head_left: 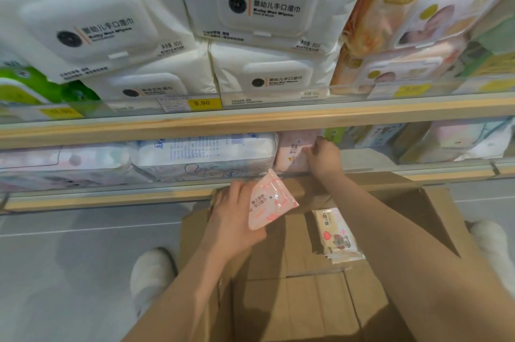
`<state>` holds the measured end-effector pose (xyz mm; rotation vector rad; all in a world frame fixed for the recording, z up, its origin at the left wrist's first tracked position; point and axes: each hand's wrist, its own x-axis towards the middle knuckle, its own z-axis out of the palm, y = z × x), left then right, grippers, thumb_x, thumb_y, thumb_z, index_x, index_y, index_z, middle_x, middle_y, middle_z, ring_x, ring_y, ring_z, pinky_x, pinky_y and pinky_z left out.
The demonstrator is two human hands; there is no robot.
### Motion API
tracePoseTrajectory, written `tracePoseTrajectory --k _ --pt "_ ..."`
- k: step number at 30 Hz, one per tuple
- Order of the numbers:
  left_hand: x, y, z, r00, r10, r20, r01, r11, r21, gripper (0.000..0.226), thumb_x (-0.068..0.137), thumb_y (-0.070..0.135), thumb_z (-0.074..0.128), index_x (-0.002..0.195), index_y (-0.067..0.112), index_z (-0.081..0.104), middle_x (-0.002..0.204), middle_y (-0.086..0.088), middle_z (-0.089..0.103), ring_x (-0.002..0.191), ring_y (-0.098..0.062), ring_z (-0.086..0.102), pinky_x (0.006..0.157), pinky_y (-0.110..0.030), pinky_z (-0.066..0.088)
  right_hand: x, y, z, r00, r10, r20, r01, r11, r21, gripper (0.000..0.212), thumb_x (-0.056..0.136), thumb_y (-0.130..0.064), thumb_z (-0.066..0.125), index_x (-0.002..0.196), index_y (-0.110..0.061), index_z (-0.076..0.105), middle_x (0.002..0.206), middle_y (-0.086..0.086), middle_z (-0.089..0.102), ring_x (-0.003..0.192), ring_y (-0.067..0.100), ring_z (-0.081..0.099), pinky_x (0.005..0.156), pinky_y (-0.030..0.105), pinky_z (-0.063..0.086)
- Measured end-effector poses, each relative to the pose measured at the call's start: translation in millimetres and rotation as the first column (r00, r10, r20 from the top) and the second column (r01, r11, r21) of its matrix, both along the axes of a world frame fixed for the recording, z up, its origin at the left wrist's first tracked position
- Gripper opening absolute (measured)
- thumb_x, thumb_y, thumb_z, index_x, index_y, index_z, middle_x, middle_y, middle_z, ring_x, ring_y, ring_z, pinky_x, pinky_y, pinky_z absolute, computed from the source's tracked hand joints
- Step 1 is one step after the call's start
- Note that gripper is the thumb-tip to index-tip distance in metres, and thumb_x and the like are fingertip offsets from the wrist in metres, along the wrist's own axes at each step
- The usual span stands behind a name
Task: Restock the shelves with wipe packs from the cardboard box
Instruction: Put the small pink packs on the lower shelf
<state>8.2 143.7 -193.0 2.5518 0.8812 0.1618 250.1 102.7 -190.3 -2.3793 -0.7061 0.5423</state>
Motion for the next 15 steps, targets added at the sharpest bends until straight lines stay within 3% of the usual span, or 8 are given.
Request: tracePoseTrajectory --k 2,5,7,10,15 --pt "0 1 -2 1.0 0.002 0.005 -0.002 1.0 0.004 0.076 0.059 0.044 0.067 0.123 0.024 0.032 0.11 0.003 0.039 0.098 -0.024 0.05 0.088 -0.04 0.045 -1 -4 -2 1.0 -0.029 -0.009 0.029 1.0 0.004 0.011 0.092 -0.013 0.052 0.086 -0.004 0.054 0.105 0.027 0.058 0.09 0.034 0.054 0.068 0.026 0.028" --pt "0 1 -3 1.0 -0.001 0.013 0.001 1.0 -0.001 0.076 0.059 0.044 0.067 0.123 0.025 0.032 0.111 0.003 0.039 0.098 -0.025 0.05 0.087 -0.041 0.045 -5 -4 -1 1.0 -0.007 0.029 0.006 1.0 0.026 0.03 0.092 -0.011 0.051 0.066 -0.019 0.039 0.101 0.025 0.056 0.077 0.025 0.043 0.065 0.025 0.025" --pt "0 1 -3 1.0 -0.001 0.02 0.002 1.0 -0.002 0.076 0.059 0.043 0.066 0.123 0.025 0.031 0.111 0.003 0.039 0.099 -0.026 0.05 0.089 -0.041 0.044 -6 1 -3 0.999 0.005 0.037 -0.006 0.999 0.036 0.012 0.092 -0.009 0.05 0.082 -0.006 0.055 0.103 0.024 0.056 0.081 0.027 0.046 0.067 0.024 0.027" --pt "1 0 -1 1.0 -0.001 0.027 0.001 1.0 -0.001 0.074 0.058 0.041 0.064 0.122 0.024 0.032 0.111 0.002 0.04 0.099 -0.026 0.05 0.091 -0.042 0.043 -2 8 -8 0.997 0.05 0.054 -0.052 0.998 0.039 0.024 0.094 -0.013 0.05 0.114 0.001 0.055 0.109 0.021 0.057 0.098 0.033 0.054 0.074 0.025 0.033" --pt "1 0 -2 0.999 0.015 0.04 -0.015 1.0 0.012 0.071 0.058 0.04 0.065 0.121 0.023 0.036 0.108 0.002 0.04 0.094 -0.026 0.052 0.087 -0.041 0.044 4 5 -9 0.984 0.173 0.038 -0.173 0.985 -0.009 0.03 0.092 -0.018 0.054 0.117 -0.003 0.053 0.108 0.02 0.061 0.102 0.036 0.055 0.077 0.029 0.038"
